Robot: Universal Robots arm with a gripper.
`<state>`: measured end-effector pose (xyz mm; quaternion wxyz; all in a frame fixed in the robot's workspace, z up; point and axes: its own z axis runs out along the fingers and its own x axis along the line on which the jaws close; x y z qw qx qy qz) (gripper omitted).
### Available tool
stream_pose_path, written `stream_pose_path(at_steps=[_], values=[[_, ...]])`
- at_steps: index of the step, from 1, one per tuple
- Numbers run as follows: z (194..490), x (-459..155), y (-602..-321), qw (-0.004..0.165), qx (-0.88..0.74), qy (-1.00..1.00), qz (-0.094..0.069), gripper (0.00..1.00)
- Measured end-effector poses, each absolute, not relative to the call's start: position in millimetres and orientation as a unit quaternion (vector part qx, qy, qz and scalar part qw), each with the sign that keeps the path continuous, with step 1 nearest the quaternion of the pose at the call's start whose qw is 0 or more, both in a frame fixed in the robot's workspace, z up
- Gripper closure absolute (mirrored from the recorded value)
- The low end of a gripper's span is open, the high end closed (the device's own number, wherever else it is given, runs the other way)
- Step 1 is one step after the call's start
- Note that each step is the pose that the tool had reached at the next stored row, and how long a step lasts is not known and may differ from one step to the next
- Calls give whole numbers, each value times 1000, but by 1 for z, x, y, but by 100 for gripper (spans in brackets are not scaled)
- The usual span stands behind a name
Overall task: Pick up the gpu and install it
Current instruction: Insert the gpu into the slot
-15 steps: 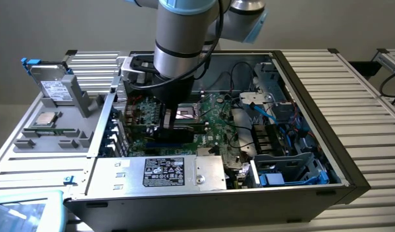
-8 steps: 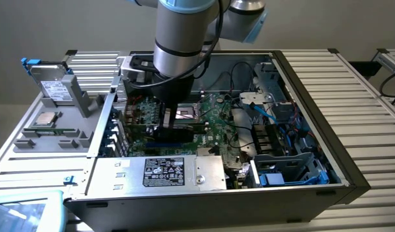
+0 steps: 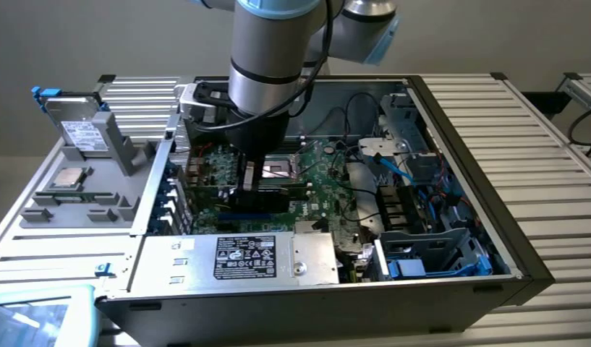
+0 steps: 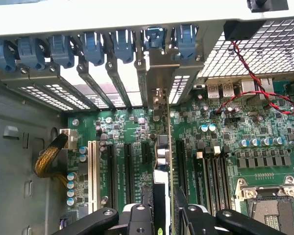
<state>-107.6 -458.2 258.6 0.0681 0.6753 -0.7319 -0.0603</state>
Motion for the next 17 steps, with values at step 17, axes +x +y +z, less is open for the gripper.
stream_pose_path(at_steps=[17], values=[[259,-106,-458,76,675,-731,-68,73]])
